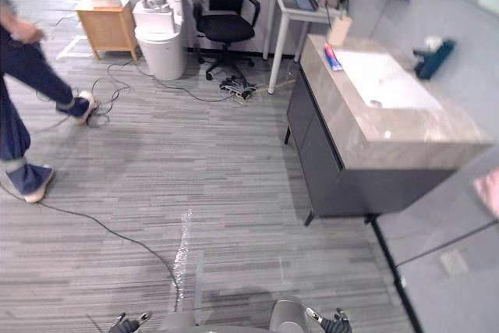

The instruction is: Organize washtable

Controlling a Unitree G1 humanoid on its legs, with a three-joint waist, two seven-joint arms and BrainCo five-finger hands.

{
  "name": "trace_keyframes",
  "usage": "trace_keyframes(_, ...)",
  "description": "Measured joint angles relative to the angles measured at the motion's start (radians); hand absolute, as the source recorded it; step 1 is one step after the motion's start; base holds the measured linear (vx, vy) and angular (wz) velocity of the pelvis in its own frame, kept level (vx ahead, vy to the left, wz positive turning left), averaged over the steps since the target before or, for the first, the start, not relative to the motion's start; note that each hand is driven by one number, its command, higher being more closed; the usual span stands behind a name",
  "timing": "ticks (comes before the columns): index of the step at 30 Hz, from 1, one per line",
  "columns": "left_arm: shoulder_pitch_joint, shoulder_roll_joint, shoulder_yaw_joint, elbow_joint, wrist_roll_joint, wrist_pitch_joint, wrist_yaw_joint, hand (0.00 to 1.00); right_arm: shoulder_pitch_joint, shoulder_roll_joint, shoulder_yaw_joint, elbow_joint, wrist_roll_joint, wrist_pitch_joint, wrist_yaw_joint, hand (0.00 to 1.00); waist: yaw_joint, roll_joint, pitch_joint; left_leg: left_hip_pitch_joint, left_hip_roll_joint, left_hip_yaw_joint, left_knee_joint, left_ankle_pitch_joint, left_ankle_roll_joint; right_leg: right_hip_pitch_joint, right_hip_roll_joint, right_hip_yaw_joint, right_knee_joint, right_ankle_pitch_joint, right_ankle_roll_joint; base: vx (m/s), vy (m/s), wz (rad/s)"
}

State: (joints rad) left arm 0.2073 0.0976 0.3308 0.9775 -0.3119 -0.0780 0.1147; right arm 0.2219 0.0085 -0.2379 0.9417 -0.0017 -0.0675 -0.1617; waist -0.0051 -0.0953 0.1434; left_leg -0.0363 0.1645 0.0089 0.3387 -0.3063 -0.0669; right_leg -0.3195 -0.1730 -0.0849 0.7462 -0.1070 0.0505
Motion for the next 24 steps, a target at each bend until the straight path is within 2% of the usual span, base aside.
trace_keyframes(1, -0.001, 0.010, 0.005, 0.010, 0.000, 0.007, -0.001, 0.00, 0.000, 0.015, 0.000, 0.013, 0.000, 0.000, 0.002, 0.00, -0.006, -0.022, -0.008, 0.022, -0.024, -0.006, -0.014, 0.000, -0.006, -0.015, 0.001, -0.019, -0.049, -0.012, -0.006, 0.29, 0.036, 0.65)
trace_keyframes(2, -0.009, -0.012, 0.010, 0.011, 0.001, 0.016, -0.001, 0.00, 0.004, 0.005, -0.006, -0.002, 0.001, -0.008, 0.007, 0.00, -0.026, -0.007, 0.006, -0.009, -0.002, -0.005, 0.088, -0.052, 0.054, -0.046, 0.022, -0.056, -0.129, -0.029, 0.011, 0.38, 0.034, 0.50)
trace_keyframes(3, -0.014, -0.012, 0.009, 0.016, 0.010, 0.027, -0.005, 0.00, -0.013, -0.006, -0.020, 0.010, 0.001, -0.002, 0.013, 0.00, -0.027, -0.001, 0.027, 0.017, 0.005, 0.005, 0.085, -0.062, 0.040, -0.061, 0.034, -0.066, -0.225, -0.021, 0.015, 0.39, 0.017, 0.38)
trace_keyframes(5, -0.016, -0.002, -0.010, 0.027, 0.038, 0.026, -0.007, 0.00, -0.008, 0.000, -0.023, 0.026, 0.001, 0.013, 0.014, 0.00, -0.036, -0.003, 0.027, 0.038, 0.000, 0.011, 0.078, -0.079, 0.027, -0.056, 0.033, -0.082, -0.388, -0.002, 0.028, 0.24, -0.121, 0.23)
trace_keyframes(7, -0.023, 0.003, -0.015, 0.047, 0.093, 0.026, -0.019, 0.00, 0.021, 0.019, -0.064, 0.027, 0.001, 0.025, 0.015, 0.00, -0.049, -0.002, 0.027, 0.119, -0.028, -0.015, -0.010, -0.089, 0.010, -0.072, -0.003, -0.080, -0.420, 0.002, 0.025, 0.48, -0.322, 0.47)
trace_keyframes(8, -0.022, -0.002, -0.015, 0.052, 0.100, 0.027, -0.022, 0.00, 0.023, 0.017, -0.077, 0.027, 0.000, 0.030, 0.018, 0.00, -0.057, 0.008, 0.024, 0.144, -0.024, -0.028, -0.042, -0.090, 0.008, -0.079, -0.003, -0.081, -0.375, 0.021, 0.023, 0.57, -0.378, 0.44)
trace_keyframes(9, -0.008, -0.016, -0.016, 0.054, 0.125, 0.032, -0.029, 0.00, 0.043, 0.005, -0.090, 0.021, -0.002, 0.032, 0.031, 0.00, -0.080, 0.025, -0.011, 0.193, 0.007, -0.051, -0.129, -0.089, 0.007, -0.110, 0.026, -0.108, -0.298, 0.010, 0.023, 0.52, -0.301, 0.35)
trace_keyframes(10, 0.019, -0.025, -0.015, 0.056, 0.133, 0.033, -0.032, 0.00, 0.064, -0.003, -0.101, 0.016, -0.005, 0.030, 0.034, 0.00, -0.094, 0.069, -0.044, 0.216, 0.049, -0.073, -0.160, -0.078, -0.016, -0.106, 0.067, -0.135, -0.292, 0.001, 0.012, 0.55, -0.263, 0.04)
trace_keyframes(11, 0.033, -0.047, -0.011, 0.058, 0.147, 0.037, -0.049, 0.00, 0.068, -0.015, -0.127, 0.022, -0.008, 0.028, 0.034, 0.00, -0.091, 0.119, -0.080, 0.197, 0.081, -0.093, -0.071, -0.059, -0.053, -0.105, 0.127, -0.147, -0.289, 0.007, -0.015, 0.71, -0.328, -0.32)
trace_keyframes(12, 0.031, -0.059, 0.011, 0.064, 0.151, 0.049, -0.057, 0.00, 0.060, -0.013, -0.152, 0.025, -0.007, 0.035, 0.034, 0.00, -0.097, 0.118, -0.090, 0.141, 0.108, -0.114, 0.081, -0.014, -0.084, -0.086, 0.181, -0.143, -0.286, -0.007, -0.077, 0.61, -0.285, -0.54)
trace_keyframes(13, 0.031, -0.057, 0.020, 0.064, 0.151, 0.055, -0.062, 0.00, 0.061, -0.013, -0.154, 0.026, -0.003, 0.037, 0.035, 0.00, -0.096, 0.119, -0.092, 0.110, 0.116, -0.134, 0.165, 0.020, -0.100, -0.068, 0.202, -0.137, -0.294, -0.016, -0.089, 0.60, -0.302, -0.59)
trace_keyframes(14, 0.035, -0.052, 0.023, 0.066, 0.153, 0.061, -0.067, 0.00, 0.062, -0.011, -0.153, 0.026, 0.002, 0.037, 0.034, 0.00, -0.095, 0.115, -0.099, 0.059, 0.120, -0.164, 0.315, 0.090, -0.121, -0.043, 0.236, -0.124, -0.307, -0.034, -0.115, 0.51, -0.189, -0.81)
trace_keyframes(15, 0.030, -0.049, 0.022, 0.061, 0.156, 0.062, -0.069, 0.00, 0.058, -0.014, -0.149, 0.025, 0.018, 0.036, 0.030, 0.00, -0.092, 0.116, -0.100, -0.019, 0.124, -0.174, 0.529, 0.128, -0.174, 0.004, 0.287, -0.098, -0.338, -0.046, -0.136, 0.62, -0.200, -0.90)
trace_keyframes(16, 0.027, -0.043, 0.022, 0.048, 0.158, 0.062, -0.069, 0.00, 0.041, -0.014, -0.145, 0.025, 0.032, 0.038, 0.030, 0.00, -0.093, 0.114, -0.099, -0.073, 0.137, -0.148, 0.670, 0.124, -0.168, 0.047, 0.320, -0.077, -0.371, -0.045, -0.149, 0.72, -0.220, -0.93)
trace_keyframes(17, 0.025, -0.033, 0.022, 0.039, 0.158, 0.059, -0.068, 0.00, 0.031, -0.013, -0.128, 0.025, 0.038, 0.038, 0.028, 0.00, -0.091, 0.101, -0.097, -0.116, 0.156, -0.092, 0.777, 0.111, -0.143, 0.101, 0.350, -0.038, -0.413, -0.039, -0.168, 0.66, -0.178, -1.13)
trace_keyframes(18, 0.025, -0.008, 0.018, 0.025, 0.155, 0.050, -0.064, 0.00, -0.001, -0.011, -0.083, 0.025, 0.042, 0.034, 0.022, 0.00, -0.086, 0.072, -0.089, -0.171, 0.169, 0.001, 0.857, 0.072, -0.077, 0.183, 0.367, 0.035, -0.465, -0.030, -0.182, 0.63, -0.135, -1.29)
trace_keyframes(19, 0.025, 0.006, 0.013, 0.014, 0.149, 0.048, -0.059, 0.00, -0.025, -0.010, -0.054, 0.021, 0.051, 0.032, 0.012, 0.00, -0.084, 0.045, -0.089, -0.193, 0.165, 0.041, 0.853, 0.054, -0.049, 0.226, 0.366, 0.086, -0.488, -0.029, -0.184, 0.51, -0.077, -1.24)
trace_keyframes(20, 0.025, 0.012, 0.012, 0.008, 0.145, 0.047, -0.055, 0.00, -0.040, -0.006, -0.035, 0.014, 0.052, 0.031, 0.008, 0.00, -0.082, 0.036, -0.087, -0.210, 0.163, 0.060, 0.837, 0.043, -0.033, 0.252, 0.365, 0.119, -0.498, -0.029, -0.184, 0.50, -0.017, -1.22)
trace_keyframes(21, 0.023, 0.014, 0.007, 0.000, 0.128, 0.042, -0.048, 0.00, -0.068, -0.005, -0.008, -0.009, 0.052, 0.024, 0.006, 0.00, -0.063, 0.028, -0.084, -0.240, 0.162, 0.080, 0.767, 0.027, -0.014, 0.298, 0.361, 0.186, -0.509, -0.029, -0.184, 0.37, 0.040, -1.14)
trace_keyframes(22, 0.019, 0.013, 0.001, -0.001, 0.121, 0.037, -0.047, 0.00, -0.078, -0.005, 0.007, -0.025, 0.051, 0.020, 0.007, 0.00, -0.054, 0.030, -0.080, -0.252, 0.160, 0.077, 0.719, 0.024, -0.012, 0.316, 0.358, 0.217, -0.510, -0.029, -0.183, 0.43, 0.131, -1.44)
trace_keyframes(23, 0.002, 0.007, 0.001, -0.007, 0.104, 0.028, -0.046, 0.00, -0.100, 0.001, 0.012, -0.054, 0.047, 0.006, 0.007, 0.00, -0.037, 0.030, -0.061, -0.271, 0.157, 0.076, 0.604, 0.020, -0.017, 0.360, 0.340, 0.271, -0.513, -0.038, -0.167, 0.31, 0.162, -1.16)
trace_keyframes(24, -0.002, 0.007, 0.000, -0.017, 0.096, 0.025, -0.047, 0.00, -0.107, 0.005, 0.013, -0.079, 0.039, 0.000, 0.007, 0.00, -0.033, 0.026, -0.052, -0.281, 0.144, 0.067, 0.496, 0.024, -0.023, 0.386, 0.317, 0.305, -0.516, -0.053, -0.145, 0.41, 0.324, -1.26)
